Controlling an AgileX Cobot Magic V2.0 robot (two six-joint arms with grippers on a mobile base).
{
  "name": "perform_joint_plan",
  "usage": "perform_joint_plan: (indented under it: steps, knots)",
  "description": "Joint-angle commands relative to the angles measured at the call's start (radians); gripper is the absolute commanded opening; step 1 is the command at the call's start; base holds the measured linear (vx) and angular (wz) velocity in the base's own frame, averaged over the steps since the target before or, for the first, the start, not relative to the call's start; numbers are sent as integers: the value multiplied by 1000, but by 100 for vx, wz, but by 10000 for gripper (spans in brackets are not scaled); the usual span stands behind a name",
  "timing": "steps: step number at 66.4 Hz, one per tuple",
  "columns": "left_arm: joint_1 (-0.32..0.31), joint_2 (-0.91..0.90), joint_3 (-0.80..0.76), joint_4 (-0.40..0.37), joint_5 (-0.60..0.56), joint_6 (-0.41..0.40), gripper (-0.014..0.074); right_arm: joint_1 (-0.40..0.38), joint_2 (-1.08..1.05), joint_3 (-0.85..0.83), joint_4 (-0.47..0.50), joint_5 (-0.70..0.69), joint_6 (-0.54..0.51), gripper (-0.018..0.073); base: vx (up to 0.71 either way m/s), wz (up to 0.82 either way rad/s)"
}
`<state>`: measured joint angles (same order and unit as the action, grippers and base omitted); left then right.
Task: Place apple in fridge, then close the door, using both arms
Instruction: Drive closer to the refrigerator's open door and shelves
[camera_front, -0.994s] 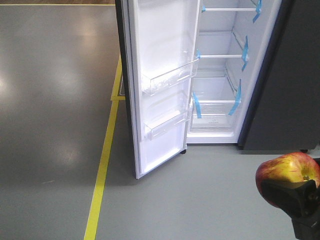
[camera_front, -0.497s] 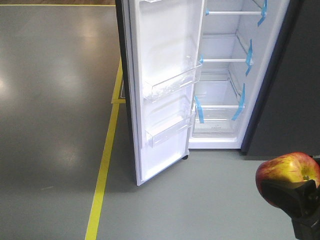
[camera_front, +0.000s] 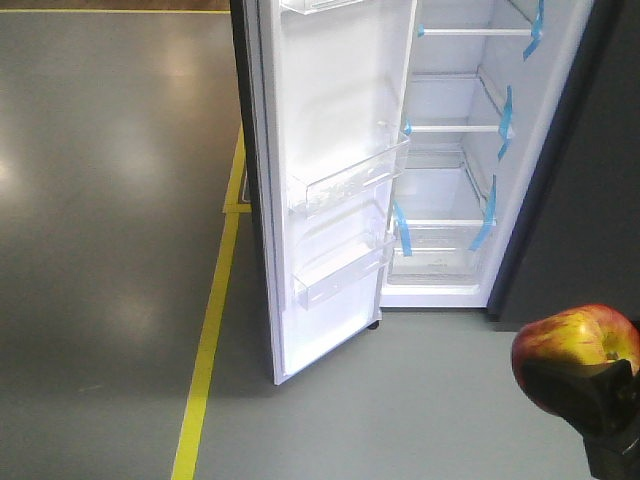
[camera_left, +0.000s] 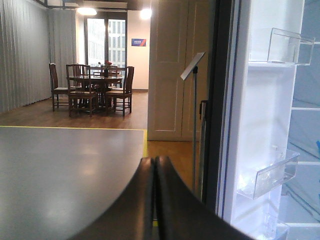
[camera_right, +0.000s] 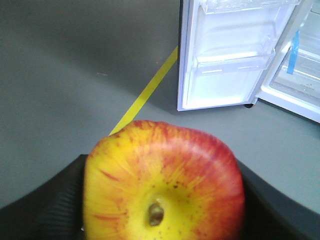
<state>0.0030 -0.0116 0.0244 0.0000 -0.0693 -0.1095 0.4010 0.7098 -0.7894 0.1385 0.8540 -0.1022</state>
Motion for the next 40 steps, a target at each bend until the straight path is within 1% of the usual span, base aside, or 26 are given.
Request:
perform_joint_plan:
  steps: [1,40]
  knots:
    - [-2,-16,28,0,-72,-8,-6,-2,-5,-30,9,-69,-2,194,8,0]
    - [-2,-16,28,0,-72,-8,-6,-2,-5,-30,9,-69,-2,195,7,0]
